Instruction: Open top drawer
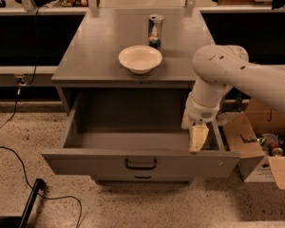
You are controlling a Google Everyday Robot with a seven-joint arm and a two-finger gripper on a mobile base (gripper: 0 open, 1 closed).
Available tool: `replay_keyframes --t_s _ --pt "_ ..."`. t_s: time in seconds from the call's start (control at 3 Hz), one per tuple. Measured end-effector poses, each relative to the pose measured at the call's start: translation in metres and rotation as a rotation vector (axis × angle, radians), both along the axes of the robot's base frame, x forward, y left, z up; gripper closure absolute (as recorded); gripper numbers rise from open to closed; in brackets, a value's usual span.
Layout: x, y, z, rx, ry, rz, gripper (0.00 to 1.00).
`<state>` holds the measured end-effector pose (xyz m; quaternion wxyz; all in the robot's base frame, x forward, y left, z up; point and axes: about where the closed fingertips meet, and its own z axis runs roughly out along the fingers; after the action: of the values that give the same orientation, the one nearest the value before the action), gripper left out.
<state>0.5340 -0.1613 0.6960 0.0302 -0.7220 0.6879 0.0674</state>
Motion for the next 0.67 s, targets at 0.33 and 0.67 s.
replay_keyframes --t_s 0.33,0.67 --pt "0.0 0.0 0.0021 0.0 0.0 0.0 0.15" --pt "0.0 0.0 0.0025 0.0 0.0 0.0 0.0"
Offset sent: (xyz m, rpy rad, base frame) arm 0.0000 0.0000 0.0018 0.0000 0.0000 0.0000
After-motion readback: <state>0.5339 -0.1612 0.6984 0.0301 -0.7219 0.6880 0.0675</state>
